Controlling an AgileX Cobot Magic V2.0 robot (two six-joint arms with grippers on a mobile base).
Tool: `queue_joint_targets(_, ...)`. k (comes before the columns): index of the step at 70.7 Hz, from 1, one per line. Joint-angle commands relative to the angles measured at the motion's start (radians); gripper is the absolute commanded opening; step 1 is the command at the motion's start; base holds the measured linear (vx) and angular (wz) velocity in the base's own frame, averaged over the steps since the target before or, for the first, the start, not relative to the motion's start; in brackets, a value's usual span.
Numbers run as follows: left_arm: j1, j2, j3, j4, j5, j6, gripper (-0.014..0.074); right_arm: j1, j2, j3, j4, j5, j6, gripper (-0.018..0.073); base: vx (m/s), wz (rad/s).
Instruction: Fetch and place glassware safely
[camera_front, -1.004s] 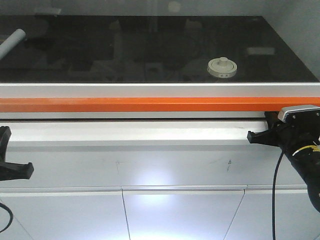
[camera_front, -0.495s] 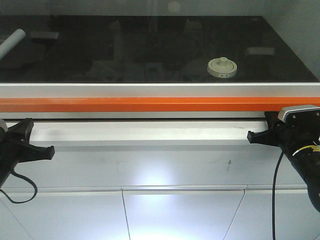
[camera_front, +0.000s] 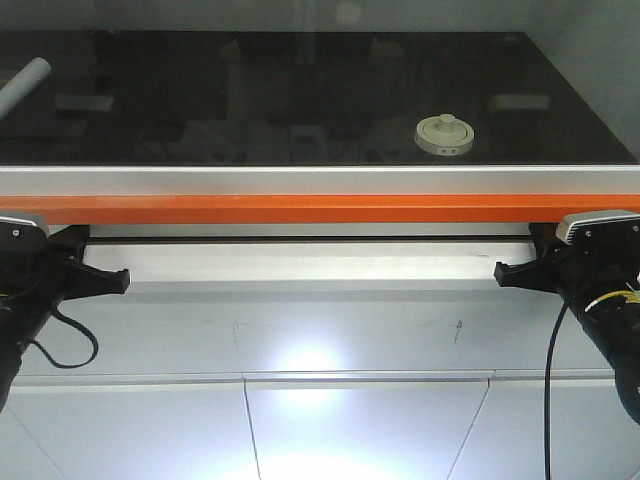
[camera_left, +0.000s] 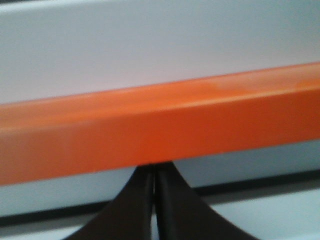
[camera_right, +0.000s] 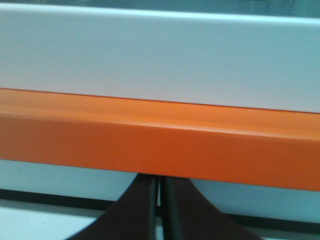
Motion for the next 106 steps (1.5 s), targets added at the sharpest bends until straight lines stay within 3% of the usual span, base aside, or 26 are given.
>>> queue_joint_targets(1, -0.004, -0.033, -0.058, -0.002, -0.057, -0.006, -0.0007, -0.005, -0.038, -0.043, -0.003, -0.078, 0.001, -0.0001, 0.00, 0.00)
queue_joint_targets(35, -0.004, -0.045, -0.112, 0.025, -0.022, -0.007, -0.0007, -0.005, -0.049, -0.043, -0.003, -0.077, 0.001, -0.0001, 0.00, 0.01)
queue_joint_targets(69, -0.005, -0.214, -0.112, 0.024, -0.020, -0.007, -0.0007, -0.005, -0.184, -0.045, -0.003, -0.048, 0.001, -0.0001, 0.00, 0.00)
queue_joint_targets(90, -0.005, -0.323, -0.114, 0.023, 0.015, -0.007, -0.0007, -0.005, -0.263, -0.096, -0.005, 0.057, 0.001, -0.0001, 0.00, 0.00)
queue_joint_targets(106, -0.005, -0.393, -0.194, 0.023, 0.125, -0.007, -0.0007, -0.005, -0.338, -0.163, -0.010, 0.137, 0.006, -0.0001, 0.00, 0.00)
